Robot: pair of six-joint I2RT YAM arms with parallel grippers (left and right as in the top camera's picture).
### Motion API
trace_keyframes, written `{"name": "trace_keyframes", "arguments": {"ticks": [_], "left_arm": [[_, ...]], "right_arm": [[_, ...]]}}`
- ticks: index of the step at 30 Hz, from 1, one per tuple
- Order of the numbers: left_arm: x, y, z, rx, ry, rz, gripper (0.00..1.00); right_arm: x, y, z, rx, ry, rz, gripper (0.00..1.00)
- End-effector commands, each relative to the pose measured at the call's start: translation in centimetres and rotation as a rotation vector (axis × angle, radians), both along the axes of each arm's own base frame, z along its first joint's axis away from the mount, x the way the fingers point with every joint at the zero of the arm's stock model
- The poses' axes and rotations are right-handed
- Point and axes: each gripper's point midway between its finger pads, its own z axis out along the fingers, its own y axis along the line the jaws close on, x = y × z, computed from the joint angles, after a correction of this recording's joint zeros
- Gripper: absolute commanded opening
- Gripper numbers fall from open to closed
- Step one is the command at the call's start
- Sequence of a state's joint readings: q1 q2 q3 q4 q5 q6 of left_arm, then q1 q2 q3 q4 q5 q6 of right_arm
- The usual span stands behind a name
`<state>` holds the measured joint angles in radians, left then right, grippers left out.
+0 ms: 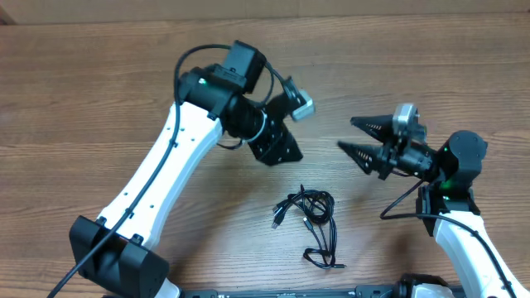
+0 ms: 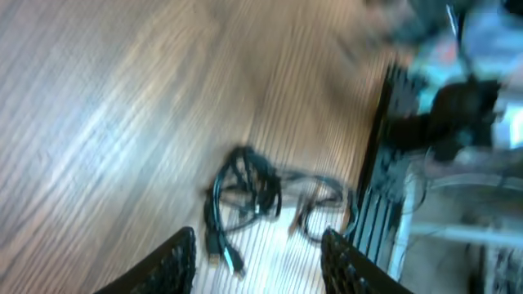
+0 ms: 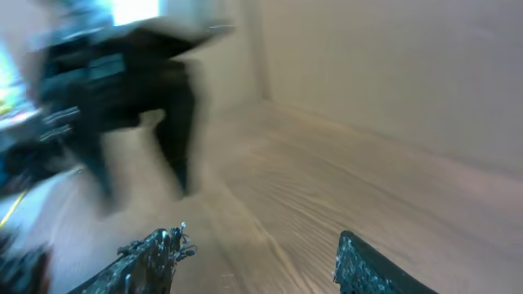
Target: Untangle cables
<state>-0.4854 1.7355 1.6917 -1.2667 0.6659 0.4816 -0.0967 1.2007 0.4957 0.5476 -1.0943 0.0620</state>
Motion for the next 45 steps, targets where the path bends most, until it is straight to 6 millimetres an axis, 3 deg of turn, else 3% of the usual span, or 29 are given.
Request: {"name": "trace_keyframes", "arguments": {"ticks": [1,6,9,12,18,24,28,33,39,45], "left_arm": [[-0.3,0.2,-0.4,0.051,-0.114,-0.128,0.56],[-1.5,-0.2,-1.8,0.069,-0.144,-0.232,0.60],[-2.3,-0.8,-3.0,0.069,-0.175,-0.314,0.72],[-2.8,-1.6,-4.2,0.068,-0.222,-0.382,0.82],[-2.1,-3.6,-6.2,0.105,-0.377,-0.464,0.96],[-2.9,-6.0,-6.3,0.079,-0.526,-0.632,0.99],[-3.2,-6.2,-6.5,0.095,-0.598,-0.730,1.00],[-3.2,-5.9,-6.7,0.098,-0.657,-0.829,0.92],[-4.3,-6.0,-6.6,0.058,-0.636,-0.866,0.87],[-4.8,-6.0,-7.7,0.038,-0.633,-0.952,0.86]], "right_arm": [[3.5,-2.7,-0.4,0.039,0.108,-0.264,0.62],[4.7,-4.5,-2.2,0.035,0.198,-0.398,0.65],[5.1,-5.4,-3.1,0.023,0.235,-0.465,0.66],[5.3,-6.0,-3.8,0.013,0.259,-0.504,0.74],[5.3,-6.0,-3.9,0.011,0.263,-0.508,0.80],[5.3,-6.0,-3.9,0.011,0.264,-0.507,0.81],[5.3,-6.0,-4.0,0.007,0.265,-0.507,0.81],[5.6,-6.6,-4.1,-0.001,0.265,-0.544,0.81],[6.1,-8.3,-5.0,0.024,0.328,-0.660,0.83],[6.1,-8.2,-5.0,0.024,0.329,-0.659,0.88]]}}
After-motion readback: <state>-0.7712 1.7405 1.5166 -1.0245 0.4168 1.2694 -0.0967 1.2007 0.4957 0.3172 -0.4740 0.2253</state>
